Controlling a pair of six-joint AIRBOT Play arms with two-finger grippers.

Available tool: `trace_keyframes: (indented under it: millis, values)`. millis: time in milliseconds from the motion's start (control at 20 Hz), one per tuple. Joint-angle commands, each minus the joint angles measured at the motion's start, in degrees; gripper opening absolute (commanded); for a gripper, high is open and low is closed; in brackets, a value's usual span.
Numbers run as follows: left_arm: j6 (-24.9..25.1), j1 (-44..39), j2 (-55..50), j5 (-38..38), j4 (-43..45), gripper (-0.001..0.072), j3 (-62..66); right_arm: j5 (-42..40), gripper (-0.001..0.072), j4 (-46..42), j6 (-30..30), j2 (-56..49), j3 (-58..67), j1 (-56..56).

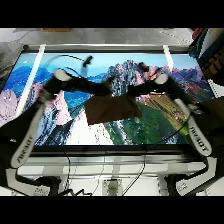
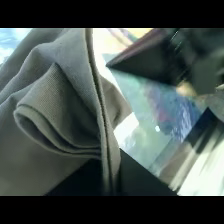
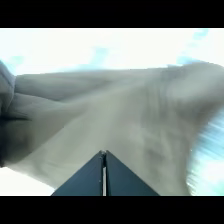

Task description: Fold the clothes and pants, and hang the long-sleeved shirts on hangers.

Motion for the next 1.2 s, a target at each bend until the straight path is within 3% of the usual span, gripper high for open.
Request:
trace_keyframes:
  millis: [0, 50, 100, 150, 300, 350, 400, 450, 500, 550, 700, 800, 900, 1150]
  values:
    - [-0.11, -9.29, -4.5, 11.85, -0.74, 0.0535, -0.02, 10.97, 0.0013, -1.86, -0.33, 1.49, 0.04, -11.58]
    - [-0.07, -10.16, -4.94, 11.93, -0.74, 0.0693, -0.02, 12.22, 0.0053, -2.38, -1.25, 1.49, 0.04, -13.84]
    - [0.74, -10.51, -5.01, 11.78, -0.72, 0.0689, -0.02, 12.76, 0.0145, -2.93, -2.38, 1.49, 0.04, -15.76]
    - [0.72, -10.49, -4.94, 11.76, -0.76, 0.0689, 0.0, 13.31, 0.0155, -3.08, -3.63, 1.44, 0.04, -17.29]
    - [0.68, -8.04, -4.48, 11.08, -0.76, 0.0689, 0.0, 14.19, 0.0148, -1.88, -6.78, 0.74, -0.35, -20.24]
    - [0.68, -6.88, -4.37, 10.25, -0.76, 0.0689, -0.02, 16.94, 0.0087, 1.29, -11.45, 0.09, -0.76, -20.37]
    - [0.68, -5.77, -4.35, 9.38, -0.79, 0.0689, 0.0, 20.81, 0.0078, 5.73, -16.65, -0.83, -1.29, -20.11]
    - [0.68, -4.63, -4.37, 8.44, -0.76, 0.0689, -0.02, 23.08, 0.0143, 9.05, -19.91, -1.79, -1.9, -19.41]
    - [0.68, -3.67, -4.37, 7.72, -0.79, 0.0689, -0.02, 22.77, 0.0365, 9.94, -20.87, -2.45, -2.62, -18.21]
    - [0.66, -2.8, -4.37, 6.86, -0.81, 0.0689, -0.02, 20.63, 0.0493, 9.03, -20.81, -2.73, -3.34, -16.63]
    - [0.66, -1.18, -4.37, 3.06, -0.83, 0.0689, -0.02, 10.08, 0.0511, 4.96, -14.03, -4.02, -4.26, -11.52]
    - [0.66, -1.03, -4.37, 0.31, -0.79, 0.0689, -0.02, 6.43, 0.0559, 3.69, -9.35, -6.69, -4.04, -9.01]
    - [0.68, -1.05, -4.37, -0.83, -0.79, 0.0689, -0.02, 7.52, 0.0559, 4.09, -6.23, -10.19, -3.32, -7.91]
    - [0.66, -1.03, -4.37, -0.79, -0.79, 0.0689, -0.02, 10.27, 0.057, 12.87, -5.64, -15.41, -3.26, -7.76]
